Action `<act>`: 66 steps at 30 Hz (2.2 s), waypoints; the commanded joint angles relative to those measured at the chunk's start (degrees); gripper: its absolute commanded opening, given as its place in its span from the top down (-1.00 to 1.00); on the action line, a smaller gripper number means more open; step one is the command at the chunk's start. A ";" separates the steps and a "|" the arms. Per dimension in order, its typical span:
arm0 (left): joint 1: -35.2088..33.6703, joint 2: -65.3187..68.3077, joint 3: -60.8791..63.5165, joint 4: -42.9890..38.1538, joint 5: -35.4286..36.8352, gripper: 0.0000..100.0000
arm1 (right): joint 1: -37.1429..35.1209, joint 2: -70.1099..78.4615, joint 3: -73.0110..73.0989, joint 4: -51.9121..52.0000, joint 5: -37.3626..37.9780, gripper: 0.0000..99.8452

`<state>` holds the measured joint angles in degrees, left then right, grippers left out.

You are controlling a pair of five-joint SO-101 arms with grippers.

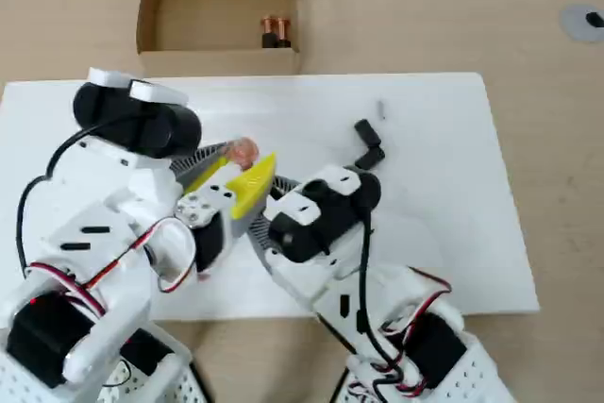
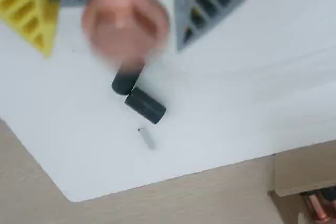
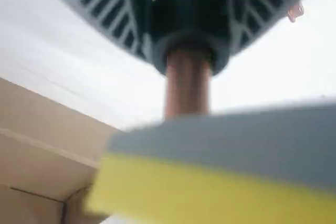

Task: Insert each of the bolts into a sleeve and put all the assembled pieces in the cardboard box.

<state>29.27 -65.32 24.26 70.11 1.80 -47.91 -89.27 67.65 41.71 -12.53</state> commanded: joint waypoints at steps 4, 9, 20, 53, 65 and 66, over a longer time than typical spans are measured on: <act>1.93 0.31 -5.54 3.87 -0.88 0.66 | -0.75 -0.31 -0.48 -0.26 0.18 0.98; 1.49 0.31 -5.98 4.22 -0.88 0.66 | -0.75 -0.31 -0.48 -0.26 0.18 0.98; -10.73 2.51 -11.08 14.59 1.49 0.67 | 16.31 -0.13 -1.54 -0.70 2.90 0.98; -26.81 -16.13 6.86 22.86 -4.57 0.67 | 26.77 128.13 -120.92 -7.21 2.55 0.98; -26.64 -16.40 9.85 20.92 -4.57 0.67 | 25.80 169.27 -162.95 -7.47 2.90 0.98; -26.64 -16.40 9.93 20.92 -4.57 0.67 | 25.63 170.24 -162.95 -8.44 2.90 0.98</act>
<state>3.08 -81.85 34.11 92.18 -2.24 -21.80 80.13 -87.69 36.26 -10.15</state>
